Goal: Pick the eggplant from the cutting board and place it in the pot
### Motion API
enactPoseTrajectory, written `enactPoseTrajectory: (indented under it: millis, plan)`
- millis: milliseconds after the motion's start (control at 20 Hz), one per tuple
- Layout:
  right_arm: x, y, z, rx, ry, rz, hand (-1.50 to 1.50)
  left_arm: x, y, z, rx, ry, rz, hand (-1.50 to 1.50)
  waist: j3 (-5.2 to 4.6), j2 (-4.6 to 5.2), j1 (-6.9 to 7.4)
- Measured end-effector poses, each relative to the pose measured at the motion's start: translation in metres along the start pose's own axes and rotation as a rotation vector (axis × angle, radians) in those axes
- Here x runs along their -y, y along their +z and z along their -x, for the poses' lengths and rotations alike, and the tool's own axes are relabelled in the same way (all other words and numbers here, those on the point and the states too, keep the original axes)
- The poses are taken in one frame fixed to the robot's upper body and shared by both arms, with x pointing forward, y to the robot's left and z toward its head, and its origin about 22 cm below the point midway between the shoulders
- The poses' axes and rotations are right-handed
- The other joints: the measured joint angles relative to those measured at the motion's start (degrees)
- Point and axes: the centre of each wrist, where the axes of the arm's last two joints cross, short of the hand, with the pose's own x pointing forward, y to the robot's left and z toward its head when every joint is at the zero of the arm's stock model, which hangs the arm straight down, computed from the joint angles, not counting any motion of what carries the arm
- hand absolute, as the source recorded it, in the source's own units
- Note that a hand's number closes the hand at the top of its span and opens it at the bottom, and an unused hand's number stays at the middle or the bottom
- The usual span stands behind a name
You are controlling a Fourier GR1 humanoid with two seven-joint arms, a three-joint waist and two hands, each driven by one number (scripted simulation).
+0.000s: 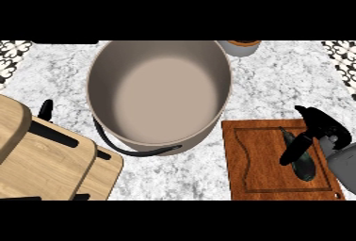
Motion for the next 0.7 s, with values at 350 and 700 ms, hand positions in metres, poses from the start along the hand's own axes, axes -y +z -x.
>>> enactPoseTrajectory:
  millis: [350, 700]
  plan:
    - [-0.011, -0.016, 0.008, -0.043, 0.015, 0.013, -1.50, -0.002, 0.001, -0.006, 0.009, 0.001, 0.002, 0.00, 0.09, -0.03, -0.09]
    - [-0.019, -0.030, 0.014, -0.094, 0.021, -0.033, -1.50, 0.003, 0.005, -0.009, 0.011, 0.005, 0.002, 0.00, 0.11, -0.04, -0.11]
